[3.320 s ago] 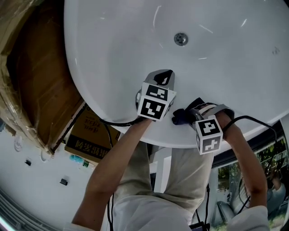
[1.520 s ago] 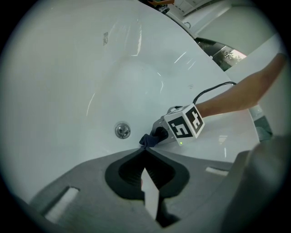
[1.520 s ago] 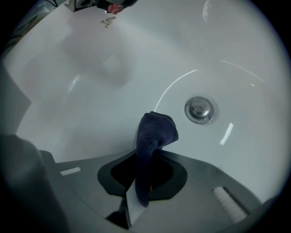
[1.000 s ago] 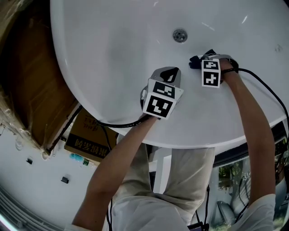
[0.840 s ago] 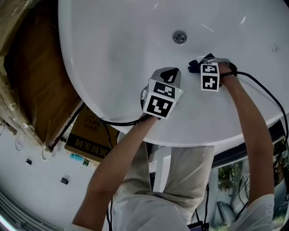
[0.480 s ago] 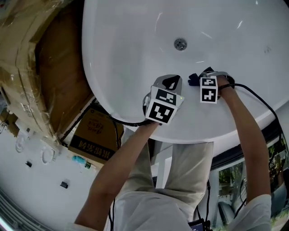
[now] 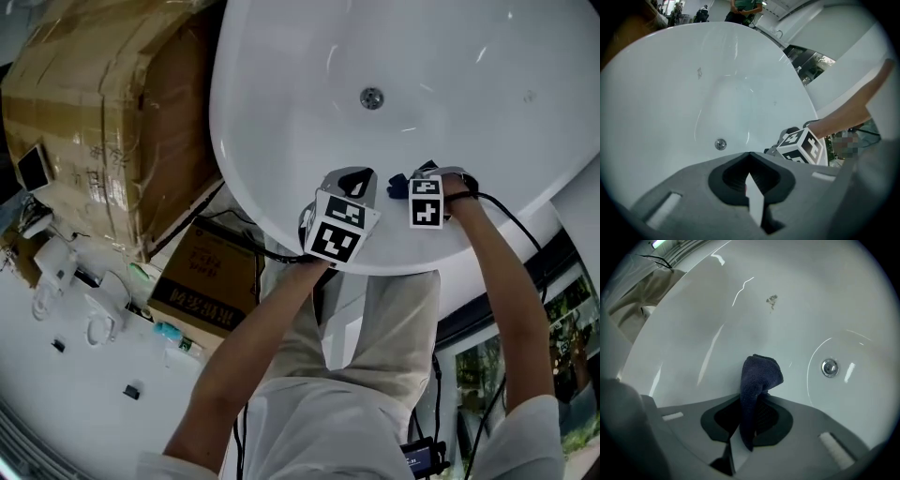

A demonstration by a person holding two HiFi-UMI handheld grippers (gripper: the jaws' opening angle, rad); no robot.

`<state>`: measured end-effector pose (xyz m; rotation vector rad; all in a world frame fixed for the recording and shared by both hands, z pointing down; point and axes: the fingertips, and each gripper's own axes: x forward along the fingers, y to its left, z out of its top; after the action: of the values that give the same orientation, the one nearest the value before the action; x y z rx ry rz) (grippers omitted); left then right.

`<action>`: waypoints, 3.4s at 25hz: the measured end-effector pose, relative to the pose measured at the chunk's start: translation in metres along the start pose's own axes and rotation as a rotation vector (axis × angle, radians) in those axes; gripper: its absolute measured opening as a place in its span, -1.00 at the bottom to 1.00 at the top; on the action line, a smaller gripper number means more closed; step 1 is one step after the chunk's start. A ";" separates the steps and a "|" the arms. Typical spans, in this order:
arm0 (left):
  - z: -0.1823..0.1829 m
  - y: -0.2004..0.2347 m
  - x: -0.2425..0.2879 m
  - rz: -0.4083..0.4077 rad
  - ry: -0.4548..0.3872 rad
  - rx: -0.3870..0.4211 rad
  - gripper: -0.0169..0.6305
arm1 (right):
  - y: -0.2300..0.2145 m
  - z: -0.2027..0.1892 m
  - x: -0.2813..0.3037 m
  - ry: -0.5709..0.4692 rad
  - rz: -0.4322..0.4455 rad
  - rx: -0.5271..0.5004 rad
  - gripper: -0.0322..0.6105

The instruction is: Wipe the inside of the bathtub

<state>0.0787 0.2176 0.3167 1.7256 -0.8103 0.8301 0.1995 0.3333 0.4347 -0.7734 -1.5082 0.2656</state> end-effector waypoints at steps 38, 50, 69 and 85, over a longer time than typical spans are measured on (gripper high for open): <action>0.003 -0.066 -0.201 0.022 -0.085 0.090 -0.95 | 0.114 0.115 -0.246 -0.332 -0.342 0.221 -0.75; 0.051 -0.096 -0.287 -0.027 -0.218 0.076 -0.95 | 0.132 0.147 -0.370 -0.393 -0.577 0.220 -0.75; 0.115 -0.175 -0.423 -0.159 -0.431 0.227 -0.95 | 0.214 0.180 -0.523 -0.803 -0.924 0.561 -0.75; 0.138 -0.195 -0.535 -0.149 -0.561 0.330 -0.95 | 0.284 0.212 -0.649 -1.322 -1.152 0.761 -0.75</action>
<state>-0.0263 0.2074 -0.2595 2.3341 -0.9279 0.3876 0.0261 0.2116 -0.2734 1.1631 -2.5076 0.4390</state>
